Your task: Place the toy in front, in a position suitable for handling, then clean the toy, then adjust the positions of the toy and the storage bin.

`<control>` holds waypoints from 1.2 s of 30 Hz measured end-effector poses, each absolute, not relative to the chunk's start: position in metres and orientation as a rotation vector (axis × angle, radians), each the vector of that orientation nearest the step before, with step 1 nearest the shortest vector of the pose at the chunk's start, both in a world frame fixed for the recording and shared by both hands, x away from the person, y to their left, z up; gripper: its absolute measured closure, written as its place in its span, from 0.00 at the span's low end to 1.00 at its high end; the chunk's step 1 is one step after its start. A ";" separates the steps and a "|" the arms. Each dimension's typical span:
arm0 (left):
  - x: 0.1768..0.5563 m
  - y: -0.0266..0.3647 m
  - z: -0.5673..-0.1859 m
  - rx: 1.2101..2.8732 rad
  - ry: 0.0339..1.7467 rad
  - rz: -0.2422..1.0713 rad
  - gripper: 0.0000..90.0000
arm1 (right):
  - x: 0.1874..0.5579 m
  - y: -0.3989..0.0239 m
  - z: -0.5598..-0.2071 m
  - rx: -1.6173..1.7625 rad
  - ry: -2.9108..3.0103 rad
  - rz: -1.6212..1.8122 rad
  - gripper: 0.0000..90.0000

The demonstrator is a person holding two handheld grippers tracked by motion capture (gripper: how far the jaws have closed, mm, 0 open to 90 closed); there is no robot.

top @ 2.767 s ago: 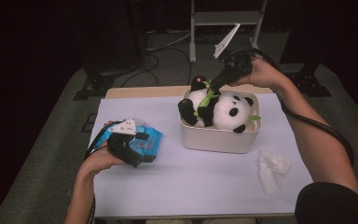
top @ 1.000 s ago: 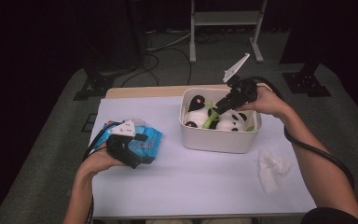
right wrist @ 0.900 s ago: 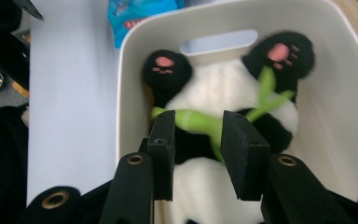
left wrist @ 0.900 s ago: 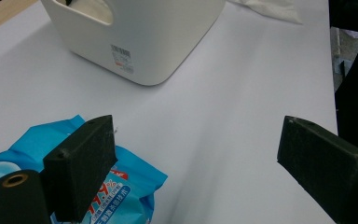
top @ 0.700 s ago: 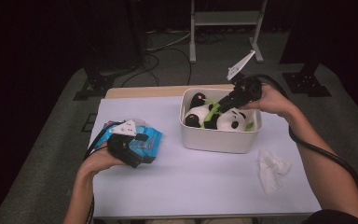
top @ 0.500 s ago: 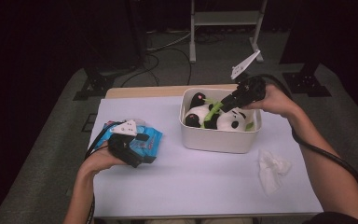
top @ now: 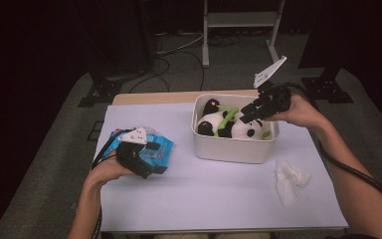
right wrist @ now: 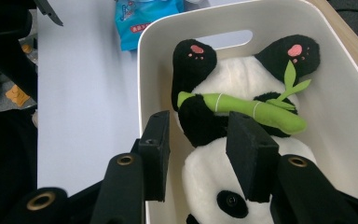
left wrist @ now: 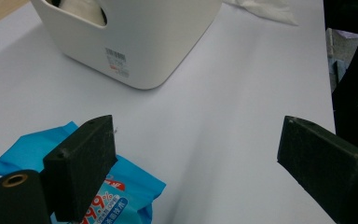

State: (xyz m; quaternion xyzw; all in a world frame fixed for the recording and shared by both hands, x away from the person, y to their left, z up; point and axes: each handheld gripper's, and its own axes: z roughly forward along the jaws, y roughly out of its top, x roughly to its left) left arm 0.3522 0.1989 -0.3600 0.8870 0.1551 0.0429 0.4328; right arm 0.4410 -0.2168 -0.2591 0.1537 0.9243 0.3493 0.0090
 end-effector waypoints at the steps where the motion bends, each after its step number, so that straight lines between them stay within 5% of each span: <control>1: 0.352 0.199 -0.360 2.211 0.386 0.108 0.12 | 0.440 -0.217 -0.259 0.482 2.887 1.089 0.63; 36: 0.350 0.197 -0.352 2.207 0.364 0.136 0.12 | 0.393 -0.241 -0.268 0.482 2.829 1.128 0.56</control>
